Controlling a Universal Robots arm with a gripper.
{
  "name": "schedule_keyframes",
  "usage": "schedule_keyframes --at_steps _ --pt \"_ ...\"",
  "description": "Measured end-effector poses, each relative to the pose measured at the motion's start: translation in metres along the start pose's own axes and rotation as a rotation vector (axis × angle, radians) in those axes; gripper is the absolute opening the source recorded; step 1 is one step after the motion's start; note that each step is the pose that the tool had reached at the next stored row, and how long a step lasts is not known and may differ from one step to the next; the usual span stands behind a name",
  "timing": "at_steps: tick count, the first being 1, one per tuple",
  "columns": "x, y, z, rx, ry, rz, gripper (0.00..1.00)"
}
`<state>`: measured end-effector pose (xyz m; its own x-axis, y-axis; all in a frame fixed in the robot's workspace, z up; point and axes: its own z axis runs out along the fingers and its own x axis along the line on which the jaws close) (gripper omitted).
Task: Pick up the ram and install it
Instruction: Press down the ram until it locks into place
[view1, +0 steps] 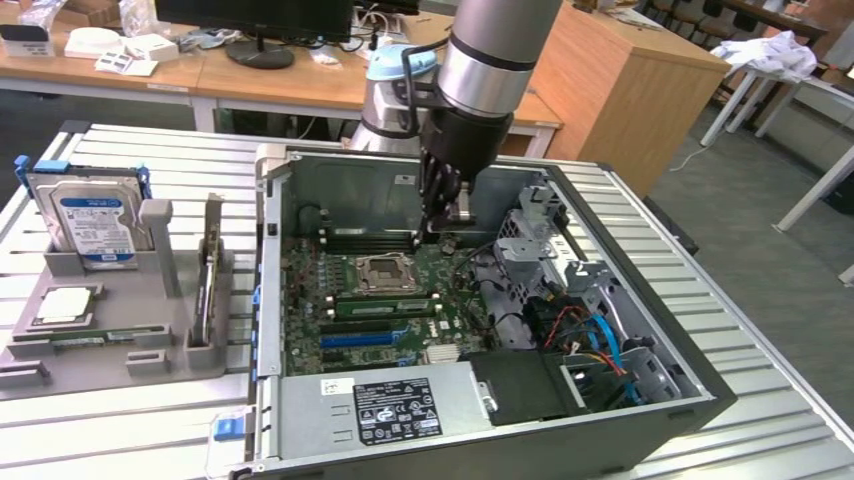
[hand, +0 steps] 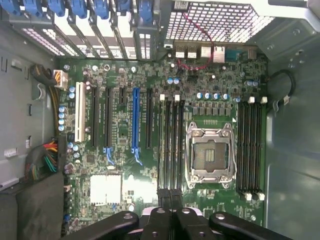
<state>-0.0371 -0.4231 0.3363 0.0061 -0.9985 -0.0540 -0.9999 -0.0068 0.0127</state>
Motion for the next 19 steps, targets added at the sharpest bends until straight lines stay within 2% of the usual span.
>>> schedule_keyframes --at_steps 9,13,19 --pt "0.000 -0.0198 -0.0001 0.0000 -0.0004 0.000 0.11" --pt "0.000 -0.0235 0.0000 0.0001 -0.0005 0.001 0.11" --pt "0.000 -0.0247 0.0002 0.0000 -0.0004 0.001 0.11"
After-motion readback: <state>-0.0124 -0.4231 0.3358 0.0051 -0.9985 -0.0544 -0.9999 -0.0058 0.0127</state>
